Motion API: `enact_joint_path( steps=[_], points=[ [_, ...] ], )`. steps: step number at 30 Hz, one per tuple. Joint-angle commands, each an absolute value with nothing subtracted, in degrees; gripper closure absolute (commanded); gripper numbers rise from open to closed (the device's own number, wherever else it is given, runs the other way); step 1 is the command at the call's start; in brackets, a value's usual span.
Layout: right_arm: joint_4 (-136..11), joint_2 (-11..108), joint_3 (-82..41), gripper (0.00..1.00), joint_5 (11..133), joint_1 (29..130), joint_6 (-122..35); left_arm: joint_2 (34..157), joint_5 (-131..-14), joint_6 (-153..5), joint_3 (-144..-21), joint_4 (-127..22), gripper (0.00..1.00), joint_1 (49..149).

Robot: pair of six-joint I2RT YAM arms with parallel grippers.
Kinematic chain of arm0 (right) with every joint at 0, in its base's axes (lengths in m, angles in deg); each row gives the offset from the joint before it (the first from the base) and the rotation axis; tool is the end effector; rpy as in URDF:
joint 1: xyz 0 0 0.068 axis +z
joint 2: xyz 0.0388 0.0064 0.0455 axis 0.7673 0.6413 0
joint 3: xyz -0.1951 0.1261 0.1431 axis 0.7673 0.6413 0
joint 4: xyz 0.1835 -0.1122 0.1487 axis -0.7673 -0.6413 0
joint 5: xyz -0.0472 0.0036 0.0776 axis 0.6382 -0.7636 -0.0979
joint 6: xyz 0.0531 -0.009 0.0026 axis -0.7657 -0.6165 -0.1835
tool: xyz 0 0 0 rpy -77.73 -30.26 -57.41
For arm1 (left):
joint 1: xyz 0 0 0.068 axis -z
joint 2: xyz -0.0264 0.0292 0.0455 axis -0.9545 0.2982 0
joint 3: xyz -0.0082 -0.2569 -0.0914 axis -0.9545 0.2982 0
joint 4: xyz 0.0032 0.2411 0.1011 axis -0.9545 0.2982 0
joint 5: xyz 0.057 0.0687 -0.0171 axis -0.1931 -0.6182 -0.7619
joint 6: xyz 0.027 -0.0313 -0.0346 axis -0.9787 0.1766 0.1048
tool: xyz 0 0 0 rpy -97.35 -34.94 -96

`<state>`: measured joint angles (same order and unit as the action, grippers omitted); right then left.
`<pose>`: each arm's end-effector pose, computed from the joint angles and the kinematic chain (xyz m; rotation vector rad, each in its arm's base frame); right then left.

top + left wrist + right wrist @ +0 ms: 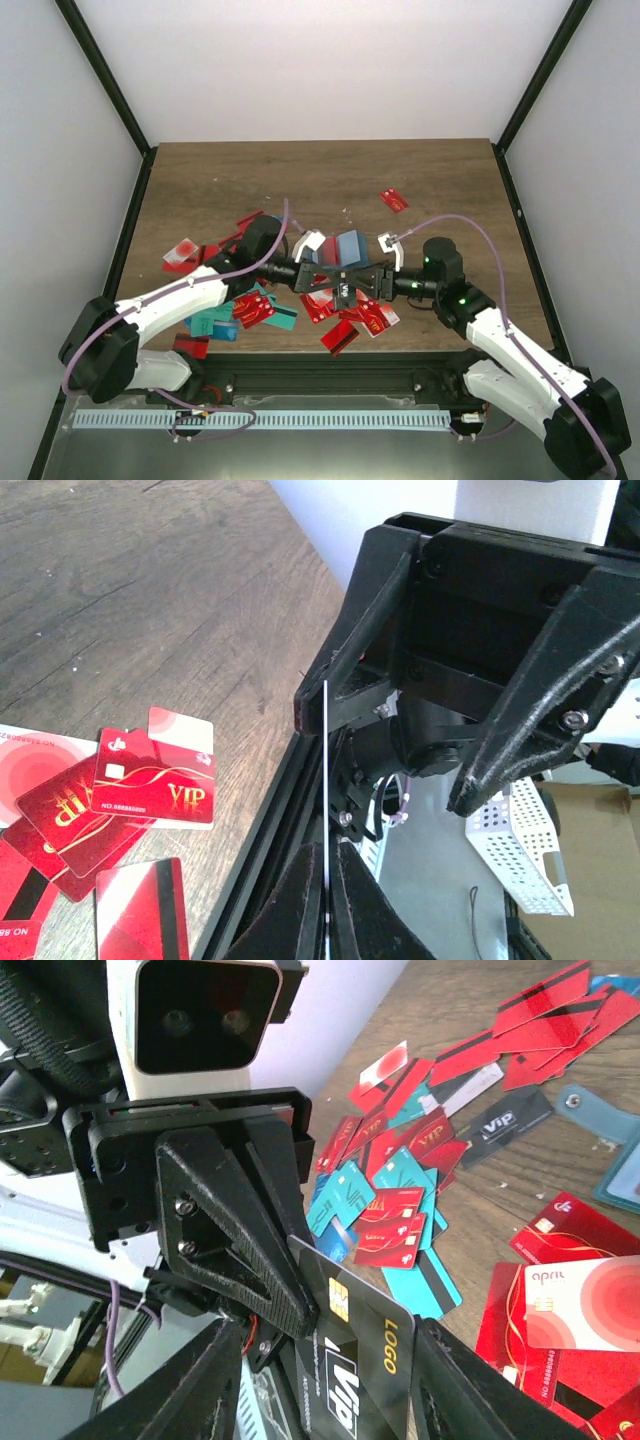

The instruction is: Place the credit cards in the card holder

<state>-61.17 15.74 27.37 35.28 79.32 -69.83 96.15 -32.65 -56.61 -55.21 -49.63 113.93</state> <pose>0.1531 0.1139 0.2468 -0.5014 2.0375 1.4332 0.1928 -0.2043 0.2431 0.8148 2.2002 -1.5593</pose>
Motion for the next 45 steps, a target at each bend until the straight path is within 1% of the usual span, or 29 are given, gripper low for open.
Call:
enact_joint_path(
  steps=[1,3,6,12,14,15,16,20,21,23,27,30,37,40,43,45],
  points=[
    [-55.8,16.8,28.0,0.53,26.4,78.6,-71.4,95.7,-29.9,-57.6,-57.1,-50.3,0.96,113.7],
    [-55.5,17.0,28.1,0.56,25.8,78.7,-72.0,95.2,-29.9,-57.4,-56.8,-50.9,0.96,113.7],
    [-54.6,16.7,28.7,0.68,25.1,78.7,-72.8,94.7,-29.9,-56.9,-56.4,-51.9,0.96,113.7],
    [-53.0,16.2,30.0,0.89,23.1,78.6,-73.9,93.9,-30.5,-55.5,-55.8,-53.9,0.96,113.7],
    [-52.5,16.4,30.1,0.98,22.6,78.7,-74.5,93.9,-30.8,-54.6,-55.4,-55.2,0.96,113.7],
    [-52.3,16.5,30.0,0.99,22.6,78.7,-74.8,94.0,-30.8,-53.8,-55.1,-56.2,0.95,113.6],
    [-52.1,16.6,29.8,0.99,22.6,78.7,-75.2,93.9,-31.0,-52.9,-54.7,-57.1,0.92,113.7],
    [-53.5,16.2,27.7,0.99,25.2,78.5,-75.8,93.2,-32.5,-51.6,-53.3,-59.2,0.59,113.6],
    [-54.0,16.1,27.0,0.99,25.9,78.3,-75.9,92.9,-32.6,-51.1,-52.6,-60.0,0.55,113.6],
    [-54.2,15.9,26.1,0.99,26.1,77.6,-76.6,92.3,-32.4,-49.8,-51.1,-62.5,0.52,113.7],
    [-53.2,15.9,25.2,0.99,24.6,75.8,-77.9,91.1,-30.7,-47.1,-48.7,-67.1,0.54,113.7],
    [-51.5,16.6,25.0,0.99,22.9,75.2,-79.0,90.4,-29.6,-45.7,-47.4,-70.1,0.58,113.7],
    [-47.2,17.9,25.3,0.99,20.6,75.2,-81.5,91.4,-28.1,-43.2,-46.9,-74.3,0.63,113.7],
    [-46.2,18.4,25.5,0.99,20.2,75.1,-82.1,92.6,-27.9,-41.7,-46.8,-77.3,0.75,113.7],
    [-45.8,18.7,25.4,0.99,20.4,75.1,-82.1,93.6,-28.3,-40.8,-46.6,-79.2,0.95,113.8],
    [-46.1,19.0,25.1,0.99,21.0,75.1,-81.8,93.8,-29.5,-40.8,-46.6,-79.2,0.96,113.7]
  ],
)
